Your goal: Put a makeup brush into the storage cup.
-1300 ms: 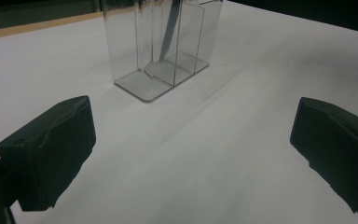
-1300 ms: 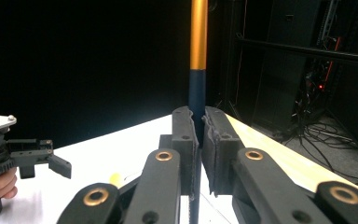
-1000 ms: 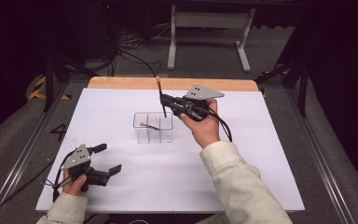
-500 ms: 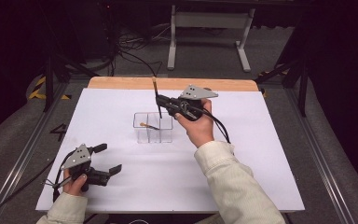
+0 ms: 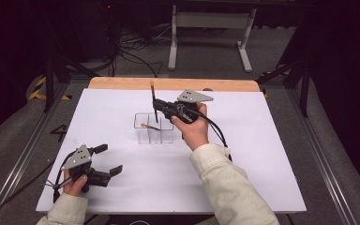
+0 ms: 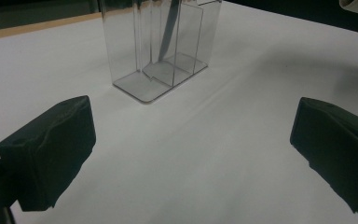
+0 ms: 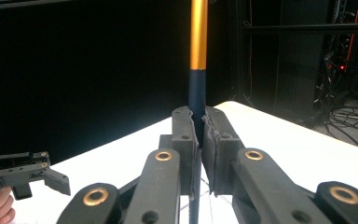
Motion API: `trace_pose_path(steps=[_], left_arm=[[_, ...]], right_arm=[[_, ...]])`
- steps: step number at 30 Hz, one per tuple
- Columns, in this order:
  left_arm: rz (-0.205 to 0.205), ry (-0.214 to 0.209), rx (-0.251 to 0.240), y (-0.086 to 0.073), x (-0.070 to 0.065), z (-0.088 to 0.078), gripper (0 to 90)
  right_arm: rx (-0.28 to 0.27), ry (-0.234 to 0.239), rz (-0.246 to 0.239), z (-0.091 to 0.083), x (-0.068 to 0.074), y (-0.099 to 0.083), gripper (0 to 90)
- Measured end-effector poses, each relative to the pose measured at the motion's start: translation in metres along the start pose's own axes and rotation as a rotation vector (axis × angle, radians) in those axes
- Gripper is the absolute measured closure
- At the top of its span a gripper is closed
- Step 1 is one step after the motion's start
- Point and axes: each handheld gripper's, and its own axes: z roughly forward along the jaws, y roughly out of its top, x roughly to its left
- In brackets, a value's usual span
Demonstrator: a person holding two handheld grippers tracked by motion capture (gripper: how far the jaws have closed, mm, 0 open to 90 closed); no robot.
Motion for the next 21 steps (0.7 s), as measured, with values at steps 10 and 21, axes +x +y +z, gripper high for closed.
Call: trace_pose_path(steps=[10,21], left_arm=[[0.002,0.001,0.001,0.0,0.0,0.0,0.7],[0.004,-0.007,0.006,0.0,0.001,0.0,0.7]], right_arm=[[0.01,0.004,0.01,0.004,0.001,-0.008,83.5],[0.022,-0.002,0.034,0.005,-0.001,-0.021,83.5]])
